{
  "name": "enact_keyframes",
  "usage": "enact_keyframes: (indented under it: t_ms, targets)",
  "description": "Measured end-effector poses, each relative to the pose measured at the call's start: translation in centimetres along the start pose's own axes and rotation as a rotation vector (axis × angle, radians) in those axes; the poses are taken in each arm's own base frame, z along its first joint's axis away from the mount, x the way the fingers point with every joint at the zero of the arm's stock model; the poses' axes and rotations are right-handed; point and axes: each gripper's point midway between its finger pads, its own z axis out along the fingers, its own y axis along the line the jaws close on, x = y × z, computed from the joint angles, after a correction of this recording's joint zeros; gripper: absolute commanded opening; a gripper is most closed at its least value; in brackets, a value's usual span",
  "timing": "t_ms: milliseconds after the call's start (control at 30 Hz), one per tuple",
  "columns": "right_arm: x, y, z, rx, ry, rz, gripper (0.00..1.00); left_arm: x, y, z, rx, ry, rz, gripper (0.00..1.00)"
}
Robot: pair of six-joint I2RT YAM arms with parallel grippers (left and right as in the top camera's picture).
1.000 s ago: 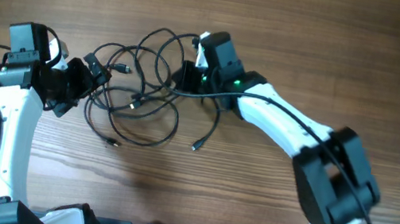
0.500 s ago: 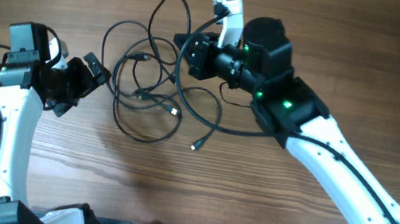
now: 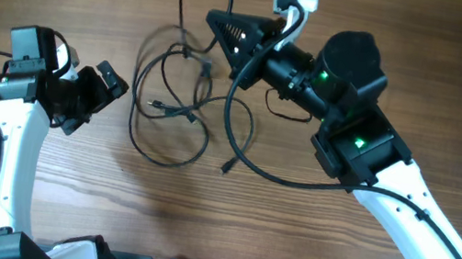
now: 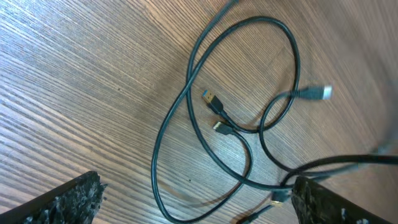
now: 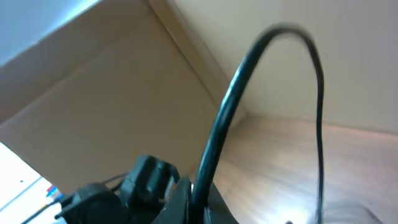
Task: Untangle cables
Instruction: 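Lift the grasped cable high with the right gripper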
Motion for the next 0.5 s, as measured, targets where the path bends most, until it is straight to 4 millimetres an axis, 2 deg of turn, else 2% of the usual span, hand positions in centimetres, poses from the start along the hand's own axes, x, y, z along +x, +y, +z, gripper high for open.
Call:
enact_keyframes:
  t_ms: [200, 400, 500]
  targets:
    - [-1.9, 1.9, -0.2, -0.08, -0.073, -0.046, 0.04, 0.0, 0.0, 0.0, 0.0, 0.0, 0.0, 1.0]
    - [-1.9, 2.1, -0.2, -0.09, -0.072, -0.065, 0.04, 0.0, 0.0, 0.0, 0.0, 0.0, 0.0, 1.0]
    - [-1.1, 1.5, -0.1, -0.064, -0.039, -0.076, 0.04, 0.1, 0.0, 0.0, -0.001, 0.002, -0.001, 1.0]
